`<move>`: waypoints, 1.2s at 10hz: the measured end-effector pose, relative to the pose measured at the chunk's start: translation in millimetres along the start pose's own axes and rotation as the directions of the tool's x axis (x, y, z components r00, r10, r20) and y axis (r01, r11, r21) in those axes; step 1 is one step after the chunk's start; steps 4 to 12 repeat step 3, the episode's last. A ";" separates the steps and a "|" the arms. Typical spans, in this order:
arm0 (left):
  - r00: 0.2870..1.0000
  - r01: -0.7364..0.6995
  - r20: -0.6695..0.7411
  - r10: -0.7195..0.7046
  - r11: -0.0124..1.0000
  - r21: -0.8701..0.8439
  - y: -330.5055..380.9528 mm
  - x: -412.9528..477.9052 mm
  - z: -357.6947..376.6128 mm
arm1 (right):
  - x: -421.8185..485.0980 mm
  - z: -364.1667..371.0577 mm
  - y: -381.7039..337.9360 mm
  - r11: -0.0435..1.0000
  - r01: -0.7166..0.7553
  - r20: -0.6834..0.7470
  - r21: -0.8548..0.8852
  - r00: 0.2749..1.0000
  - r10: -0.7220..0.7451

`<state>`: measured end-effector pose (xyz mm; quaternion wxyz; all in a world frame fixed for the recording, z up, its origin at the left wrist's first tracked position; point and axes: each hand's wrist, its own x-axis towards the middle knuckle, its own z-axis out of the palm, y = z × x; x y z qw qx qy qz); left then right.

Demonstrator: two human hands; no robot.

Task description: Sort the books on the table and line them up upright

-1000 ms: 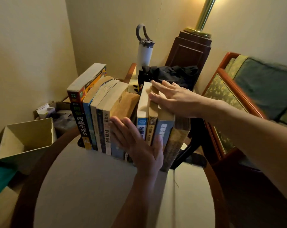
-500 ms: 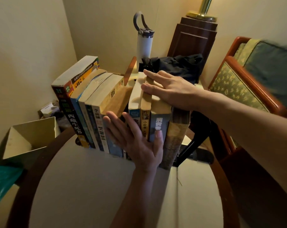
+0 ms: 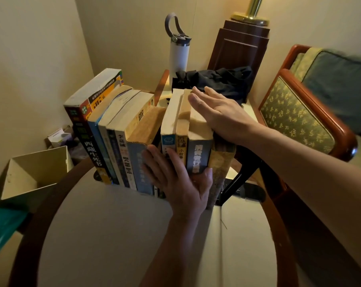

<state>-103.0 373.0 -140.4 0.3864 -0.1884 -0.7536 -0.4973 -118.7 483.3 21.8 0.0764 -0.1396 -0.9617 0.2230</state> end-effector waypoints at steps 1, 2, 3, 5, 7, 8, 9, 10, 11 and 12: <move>1.000 0.014 -0.004 -0.013 0.999 0.043 -0.1 -3.7 -1.4 | 1.1 0.8 -2.7 1.000 0.010 0.011 0.007 1.000 -0.010; 0.998 0.016 0.060 -0.020 0.998 0.063 0.3 7.0 -5.5 | -2.7 -3.0 -11.5 1.000 -0.027 0.023 0.006 0.999 0.027; 0.991 0.002 0.135 0.000 1.000 -0.016 5.5 -6.4 -30.3 | -29.2 -3.4 -14.9 0.997 -0.010 -0.072 0.079 0.997 0.015; 0.991 0.002 0.135 0.000 1.000 -0.016 5.5 -6.4 -30.3 | -29.2 -3.4 -14.9 0.997 -0.010 -0.072 0.079 0.997 0.015; 0.991 0.002 0.135 0.000 1.000 -0.016 5.5 -6.4 -30.3 | -29.2 -3.4 -14.9 0.997 -0.010 -0.072 0.079 0.997 0.015; 0.991 0.002 0.135 0.000 1.000 -0.016 5.5 -6.4 -30.3 | -29.2 -3.4 -14.9 0.997 -0.010 -0.072 0.079 0.997 0.015; 0.991 0.002 0.135 0.000 1.000 -0.016 5.5 -6.4 -30.3 | -29.2 -3.4 -14.9 0.997 -0.010 -0.072 0.079 0.997 0.015; 0.991 0.002 0.135 0.000 1.000 -0.016 5.5 -6.4 -30.3 | -29.2 -3.4 -14.9 0.997 -0.010 -0.072 0.079 0.997 0.015; 0.991 0.002 0.135 0.000 1.000 -0.016 5.5 -6.4 -30.3 | -29.2 -3.4 -14.9 0.997 -0.010 -0.072 0.079 0.997 0.015; 0.991 0.002 0.135 0.000 1.000 -0.016 5.5 -6.4 -30.3 | -29.2 -3.4 -14.9 0.997 -0.010 -0.072 0.079 0.997 0.015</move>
